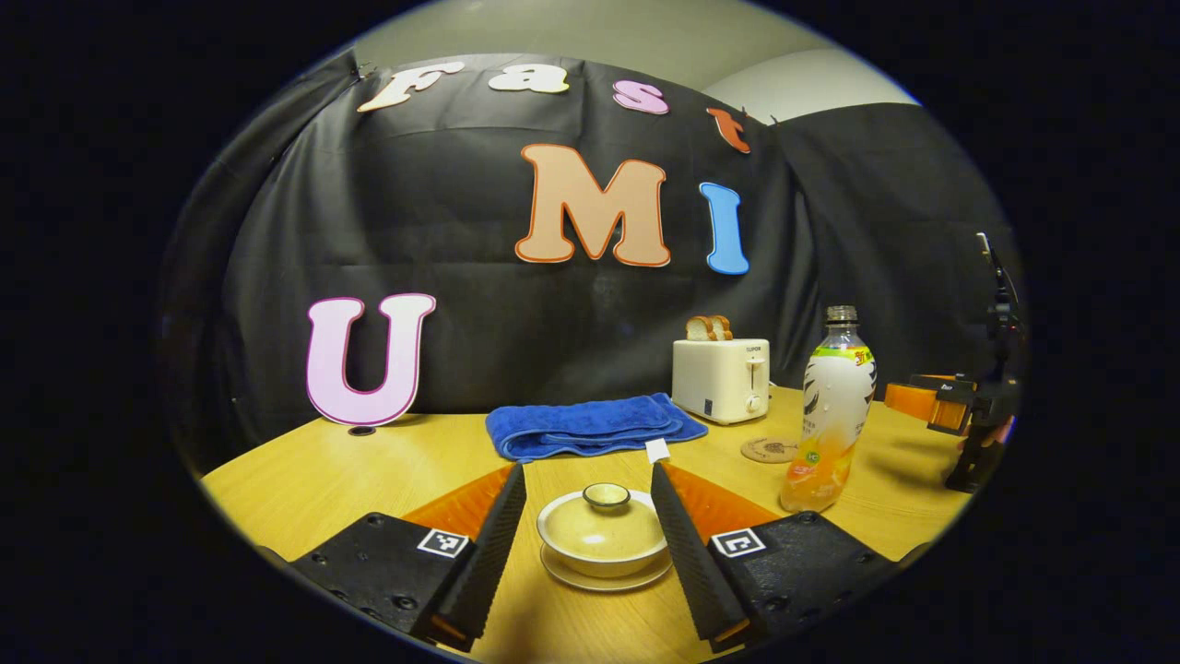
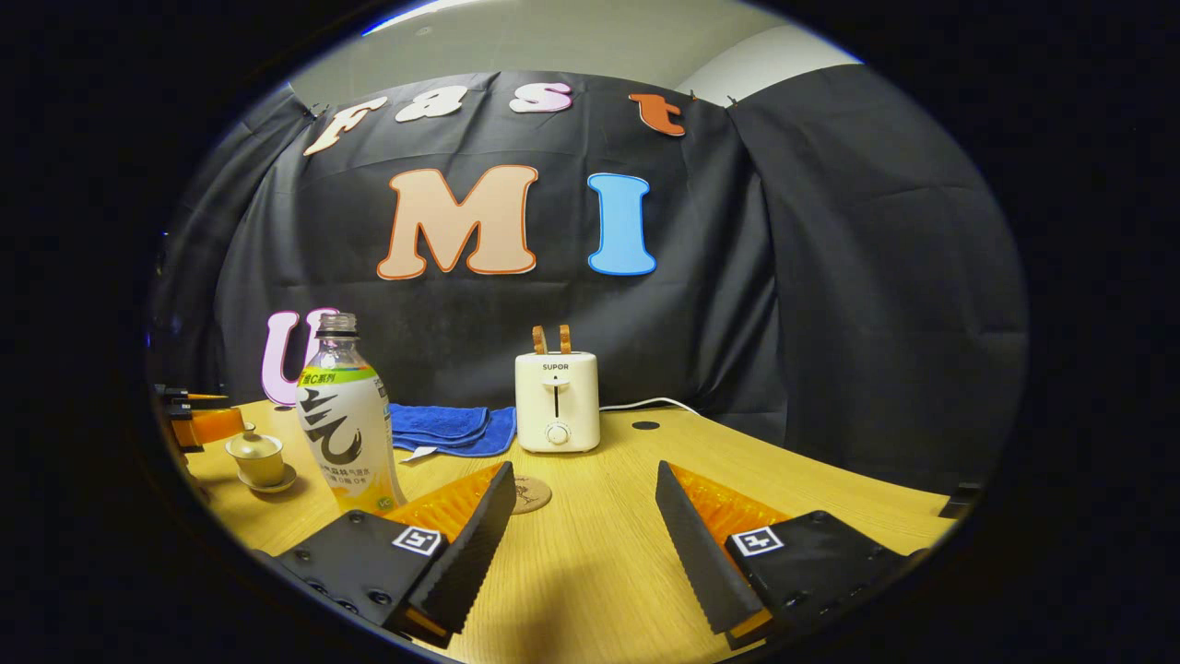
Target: Open the teacup lid with one hand, grasp the water bottle and pour water into the teacup with the other hand; after pouring, place the water bottle on the coaster and then close the teacup lid.
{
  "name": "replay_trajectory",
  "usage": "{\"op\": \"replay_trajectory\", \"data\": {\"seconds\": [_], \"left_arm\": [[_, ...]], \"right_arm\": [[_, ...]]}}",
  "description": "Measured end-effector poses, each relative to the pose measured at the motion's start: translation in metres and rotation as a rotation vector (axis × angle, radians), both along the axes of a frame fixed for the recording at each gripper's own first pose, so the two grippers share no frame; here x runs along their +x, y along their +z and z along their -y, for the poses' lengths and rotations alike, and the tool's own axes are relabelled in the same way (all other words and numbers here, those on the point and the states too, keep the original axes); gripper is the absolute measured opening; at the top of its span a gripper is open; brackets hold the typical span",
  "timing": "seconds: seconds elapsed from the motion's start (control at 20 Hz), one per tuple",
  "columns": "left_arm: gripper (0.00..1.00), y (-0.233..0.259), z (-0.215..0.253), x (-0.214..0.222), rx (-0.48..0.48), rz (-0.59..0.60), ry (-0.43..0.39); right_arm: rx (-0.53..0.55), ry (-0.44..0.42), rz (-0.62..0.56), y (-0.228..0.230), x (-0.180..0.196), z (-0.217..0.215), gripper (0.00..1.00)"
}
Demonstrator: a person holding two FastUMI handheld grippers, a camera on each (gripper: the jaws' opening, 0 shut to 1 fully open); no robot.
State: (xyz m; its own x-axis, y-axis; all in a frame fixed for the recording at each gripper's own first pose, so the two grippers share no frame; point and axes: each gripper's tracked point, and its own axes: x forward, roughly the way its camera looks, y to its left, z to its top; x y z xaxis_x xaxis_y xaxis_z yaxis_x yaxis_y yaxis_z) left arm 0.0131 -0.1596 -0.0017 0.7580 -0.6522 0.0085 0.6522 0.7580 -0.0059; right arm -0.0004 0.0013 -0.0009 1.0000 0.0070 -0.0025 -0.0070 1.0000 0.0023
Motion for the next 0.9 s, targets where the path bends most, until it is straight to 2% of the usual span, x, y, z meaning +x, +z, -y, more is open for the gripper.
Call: {"op": "replay_trajectory", "data": {"seconds": [0.15,0.3,0.35,0.45,0.6,0.65,0.9], "left_arm": [[0.72,-0.008,0.009,0.005,0.03,-0.036,-0.03],[0.71,-0.011,0.017,0.005,0.059,-0.063,-0.056],[0.67,-0.01,0.019,0.006,0.062,-0.062,-0.057],[0.51,-0.013,0.022,0.007,0.08,-0.072,-0.066],[0.36,-0.017,0.02,0.01,0.096,-0.09,-0.052],[0.28,-0.015,0.02,0.009,0.091,-0.089,-0.054],[0.26,-0.013,0.019,0.01,0.075,-0.083,-0.05]], "right_arm": [[0.0,0.0,0.0,0.0,0.0,0.0,0.97],[0.0,0.002,0.0,0.0,0.0,0.0,0.97],[0.0,0.003,0.0,0.0,0.0,-0.001,0.97],[0.0,0.003,0.0,0.0,0.0,-0.001,0.95],[0.0,0.003,-0.001,0.0,0.0,-0.001,0.97],[0.0,0.003,0.0,0.0,0.0,-0.001,0.97],[0.0,0.003,-0.001,0.0,0.0,-0.001,0.97]]}}
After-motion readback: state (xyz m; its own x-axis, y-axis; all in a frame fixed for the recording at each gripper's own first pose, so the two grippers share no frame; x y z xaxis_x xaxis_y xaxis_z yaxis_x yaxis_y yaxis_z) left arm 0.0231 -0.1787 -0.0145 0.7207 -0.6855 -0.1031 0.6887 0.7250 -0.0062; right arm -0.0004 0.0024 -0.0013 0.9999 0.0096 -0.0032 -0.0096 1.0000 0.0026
